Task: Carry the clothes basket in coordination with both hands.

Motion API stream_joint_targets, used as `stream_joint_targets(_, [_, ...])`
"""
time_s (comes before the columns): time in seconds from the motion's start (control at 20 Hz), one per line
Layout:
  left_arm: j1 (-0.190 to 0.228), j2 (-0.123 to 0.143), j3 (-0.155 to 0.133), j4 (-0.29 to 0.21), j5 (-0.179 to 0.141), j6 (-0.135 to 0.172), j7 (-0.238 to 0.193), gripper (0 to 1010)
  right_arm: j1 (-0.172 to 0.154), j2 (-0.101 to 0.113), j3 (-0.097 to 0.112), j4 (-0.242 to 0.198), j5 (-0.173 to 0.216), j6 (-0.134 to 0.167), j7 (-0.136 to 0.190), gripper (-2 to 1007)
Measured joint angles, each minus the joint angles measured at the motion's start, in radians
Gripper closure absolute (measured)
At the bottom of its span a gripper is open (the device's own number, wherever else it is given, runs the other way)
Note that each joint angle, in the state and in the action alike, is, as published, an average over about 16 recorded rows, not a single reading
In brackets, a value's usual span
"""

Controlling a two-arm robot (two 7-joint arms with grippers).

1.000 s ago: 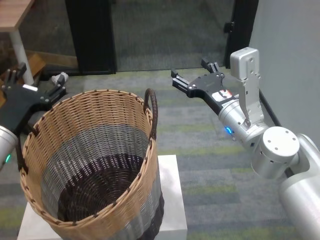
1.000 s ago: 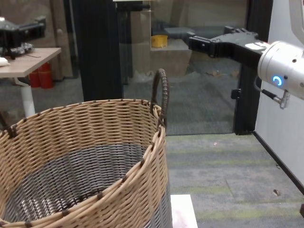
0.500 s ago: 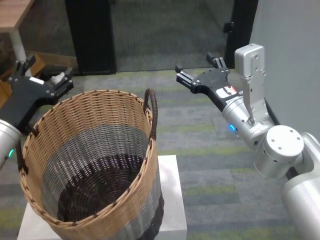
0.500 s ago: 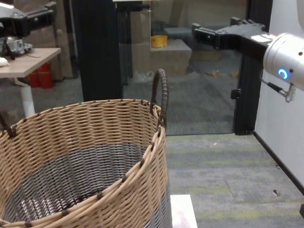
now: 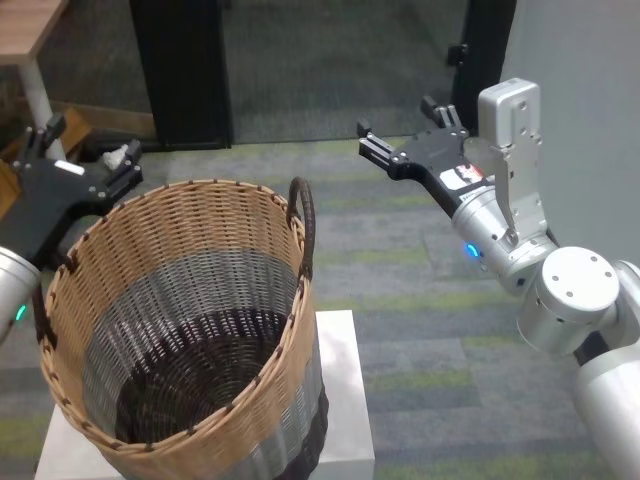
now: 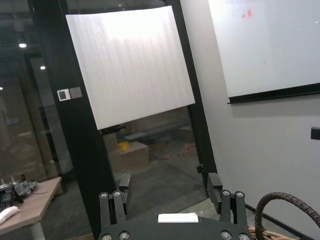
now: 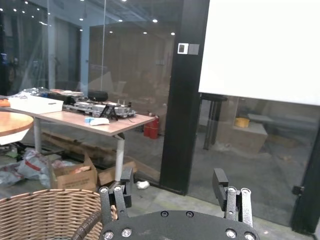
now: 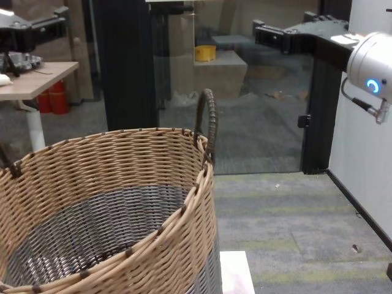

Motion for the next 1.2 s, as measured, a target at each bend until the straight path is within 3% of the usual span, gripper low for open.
stream_joint_targets(0.7, [0.014,-0.011,-0.003,-0.029,0.039,0.053,0.054,10,-0.017,-0.006,0.009,-0.038,-0.026,0.008,-0.029,5])
stream_joint_targets(1.2, [0.012,-0.007,-0.002,-0.024,0.035,0.041,0.043,10,-0.015,-0.003,0.007,-0.034,-0.021,0.006,-0.020,5])
